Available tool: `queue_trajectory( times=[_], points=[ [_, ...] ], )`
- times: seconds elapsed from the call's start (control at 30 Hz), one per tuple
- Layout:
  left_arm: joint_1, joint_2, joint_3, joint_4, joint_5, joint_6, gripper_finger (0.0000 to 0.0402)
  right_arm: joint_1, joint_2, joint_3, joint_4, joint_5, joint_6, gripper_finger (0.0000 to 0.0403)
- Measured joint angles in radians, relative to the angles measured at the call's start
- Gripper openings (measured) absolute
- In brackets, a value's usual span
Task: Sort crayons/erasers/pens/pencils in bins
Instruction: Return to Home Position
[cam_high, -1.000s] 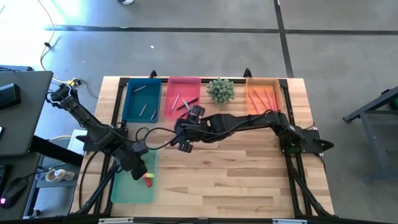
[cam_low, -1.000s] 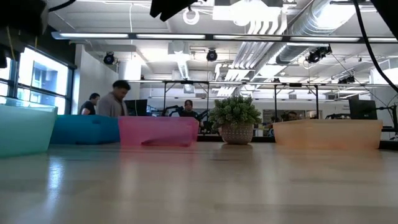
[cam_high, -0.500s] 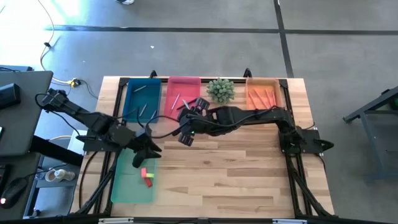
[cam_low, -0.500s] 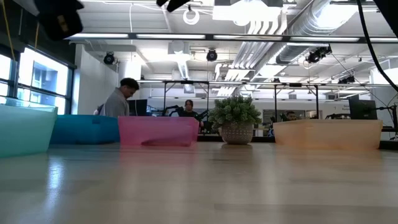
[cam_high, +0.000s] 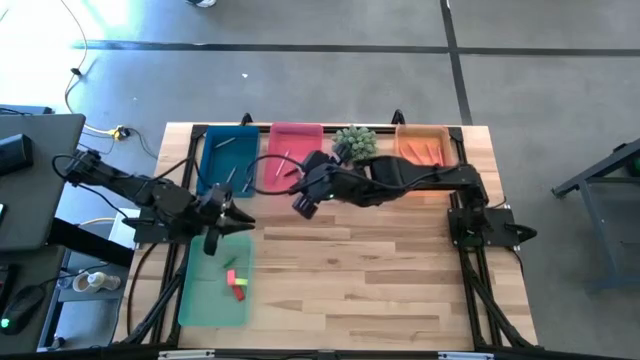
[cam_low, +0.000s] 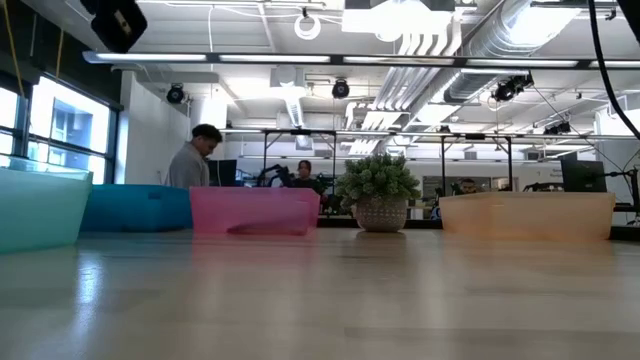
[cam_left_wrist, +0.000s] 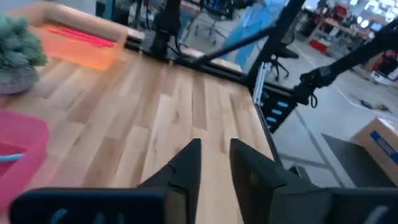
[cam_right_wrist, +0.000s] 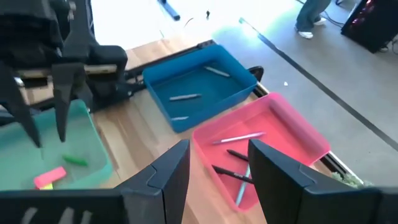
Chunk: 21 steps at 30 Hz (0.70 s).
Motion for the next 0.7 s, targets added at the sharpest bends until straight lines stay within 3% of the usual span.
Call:
queue_trajectory(
  times=[0.23,0.43,0.7],
  points=[
    [0.001,-0.156,-0.141,0.073,-0.050,0.058,0.0005,-0.012,-0.026,0.000,-0.001,0.031,0.012,0.0154],
    [0.001,-0.287,-0.256,0.132,-0.035,0.115,0.0002,-0.028,-0.051,0.000,-0.013,0.029,0.008,0.0154],
    [0.014,-0.395,-0.442,0.373,0.012,0.223,0.0000,-0.028,-0.127,0.000,-0.116,0.094,0.037,0.0153]
  ],
)
